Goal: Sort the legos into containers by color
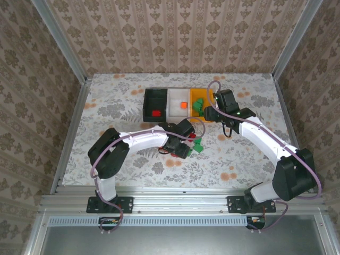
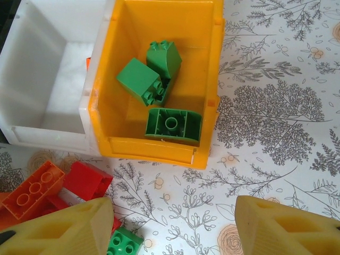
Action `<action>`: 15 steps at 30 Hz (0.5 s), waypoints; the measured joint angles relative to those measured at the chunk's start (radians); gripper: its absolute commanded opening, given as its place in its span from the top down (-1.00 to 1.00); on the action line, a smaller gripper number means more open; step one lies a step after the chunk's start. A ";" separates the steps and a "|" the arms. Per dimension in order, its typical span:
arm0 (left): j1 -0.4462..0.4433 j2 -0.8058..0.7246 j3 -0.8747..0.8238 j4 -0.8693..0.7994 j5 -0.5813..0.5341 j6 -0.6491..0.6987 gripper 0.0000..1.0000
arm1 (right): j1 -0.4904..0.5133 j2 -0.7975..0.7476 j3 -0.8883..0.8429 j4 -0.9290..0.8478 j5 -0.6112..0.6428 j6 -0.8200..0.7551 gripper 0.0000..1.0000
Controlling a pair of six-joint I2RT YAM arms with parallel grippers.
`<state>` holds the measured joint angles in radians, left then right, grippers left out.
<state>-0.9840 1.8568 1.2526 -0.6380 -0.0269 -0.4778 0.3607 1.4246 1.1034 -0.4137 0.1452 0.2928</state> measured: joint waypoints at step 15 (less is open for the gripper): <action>-0.004 -0.013 -0.002 -0.002 -0.007 0.004 -0.19 | 0.000 0.000 -0.014 0.007 -0.001 0.003 -0.26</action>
<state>-0.9878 1.8442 1.2507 -0.6403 -0.0341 -0.4740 0.3603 1.4246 1.0897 -0.4065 0.1444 0.2955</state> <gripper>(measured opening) 0.606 0.628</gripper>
